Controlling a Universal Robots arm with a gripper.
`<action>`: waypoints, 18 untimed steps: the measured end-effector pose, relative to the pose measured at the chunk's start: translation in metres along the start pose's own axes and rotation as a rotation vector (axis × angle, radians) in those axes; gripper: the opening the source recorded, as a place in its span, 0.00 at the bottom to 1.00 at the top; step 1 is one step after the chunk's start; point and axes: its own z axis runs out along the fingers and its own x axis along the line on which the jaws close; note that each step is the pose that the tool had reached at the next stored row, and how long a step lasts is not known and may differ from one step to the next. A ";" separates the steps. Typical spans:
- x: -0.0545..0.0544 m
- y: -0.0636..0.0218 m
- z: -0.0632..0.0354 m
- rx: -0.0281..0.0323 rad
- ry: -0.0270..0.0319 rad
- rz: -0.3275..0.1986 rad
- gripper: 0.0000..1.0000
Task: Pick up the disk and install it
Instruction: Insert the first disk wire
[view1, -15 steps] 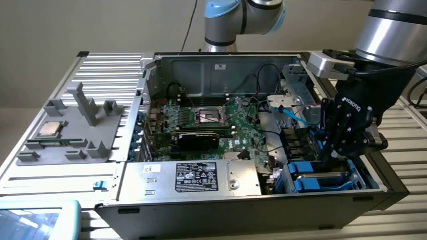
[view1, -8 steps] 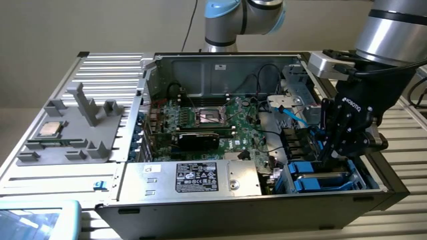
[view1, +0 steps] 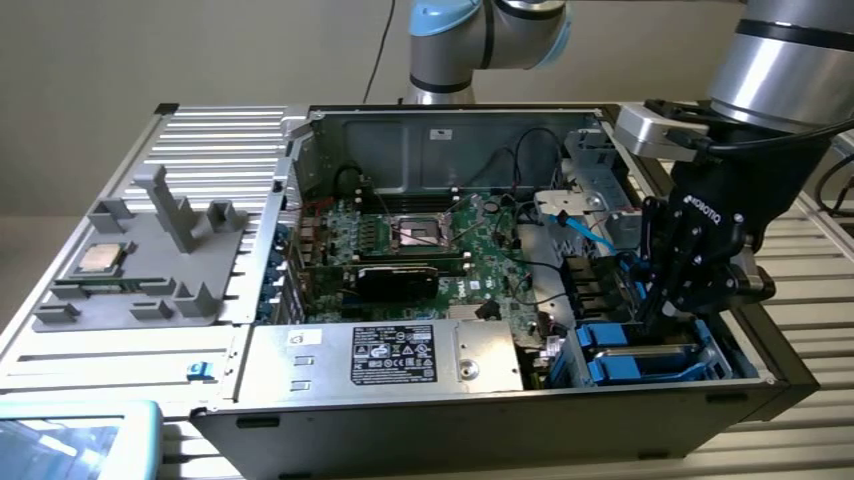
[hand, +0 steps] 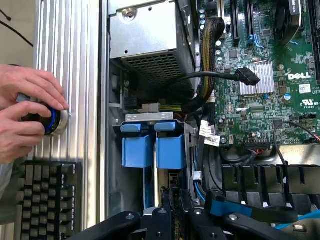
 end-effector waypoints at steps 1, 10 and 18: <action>0.000 0.0000 0.0000 0.0003 0.0000 0.000 0.16; 0.000 -0.0005 0.0003 0.0012 0.0002 0.000 0.16; 0.000 -0.0005 0.0009 0.0028 -0.0003 0.001 0.16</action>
